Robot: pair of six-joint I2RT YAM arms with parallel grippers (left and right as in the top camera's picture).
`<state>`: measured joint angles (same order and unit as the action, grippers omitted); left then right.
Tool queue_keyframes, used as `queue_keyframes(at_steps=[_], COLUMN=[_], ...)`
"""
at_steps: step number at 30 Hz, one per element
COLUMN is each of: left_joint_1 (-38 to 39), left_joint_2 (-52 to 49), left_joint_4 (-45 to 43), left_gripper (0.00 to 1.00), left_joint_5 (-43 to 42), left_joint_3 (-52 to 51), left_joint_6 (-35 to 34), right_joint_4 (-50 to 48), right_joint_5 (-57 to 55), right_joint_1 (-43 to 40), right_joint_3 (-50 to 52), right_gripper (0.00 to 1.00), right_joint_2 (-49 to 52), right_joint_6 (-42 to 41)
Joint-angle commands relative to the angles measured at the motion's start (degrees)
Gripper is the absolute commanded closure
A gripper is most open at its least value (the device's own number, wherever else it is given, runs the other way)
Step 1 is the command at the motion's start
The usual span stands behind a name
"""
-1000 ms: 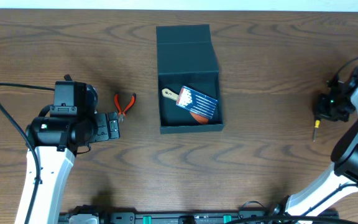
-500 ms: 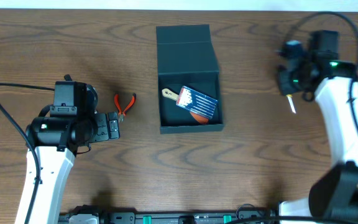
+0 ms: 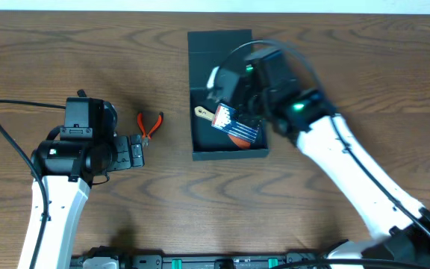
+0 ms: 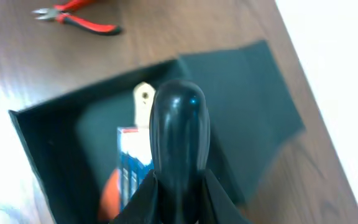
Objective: Pack container
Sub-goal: 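Carry the yellow screwdriver into the green box, then open the right gripper and lift it out of the box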
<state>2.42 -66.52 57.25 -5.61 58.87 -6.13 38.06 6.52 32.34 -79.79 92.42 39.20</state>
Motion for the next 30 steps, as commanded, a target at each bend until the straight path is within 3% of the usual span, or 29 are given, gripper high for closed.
queue_keyframes(at_steps=[1, 12, 15, 18, 20, 25, 30], left_joint_1=[0.1, 0.1, 0.1, 0.1, 0.1, 0.1, 0.1], left_joint_2=[0.3, 0.3, 0.3, 0.3, 0.3, 0.3, 0.5], left_joint_4=[0.3, 0.3, 0.3, 0.3, 0.4, 1.0, 4.1], left_gripper=[0.01, 0.02, 0.02, 0.02, 0.01, 0.02, 0.01], left_joint_5=[0.0, 0.0, 0.0, 0.0, 0.0, 0.0, -1.7], left_joint_3=[1.0, 1.0, 1.0, 1.0, 1.0, 1.0, 3.8], left_joint_6=[0.5, 0.5, 0.5, 0.5, 0.5, 0.6, 5.7], right_joint_4=[-0.2, 3.2, 5.6, 7.4, 7.9, 8.0, 9.1], right_joint_5=[0.0, 3.4, 3.4, 3.4, 3.4, 3.0, -2.7], right_joint_1=[1.8, 2.1, 2.1, 2.0, 2.0, 2.0, 1.4], right_joint_3=[-0.7, -0.7, -0.7, -0.7, -0.7, -0.9, -3.7], right_gripper=[0.99, 0.94, 0.78, 0.50, 0.01, 0.01, 0.01], right_joint_2=[5.0, 14.2, 14.2, 14.2, 14.2, 13.9, 11.4], right_joint_6=[1.6, 1.6, 1.6, 1.5, 0.6, -3.1, -9.7])
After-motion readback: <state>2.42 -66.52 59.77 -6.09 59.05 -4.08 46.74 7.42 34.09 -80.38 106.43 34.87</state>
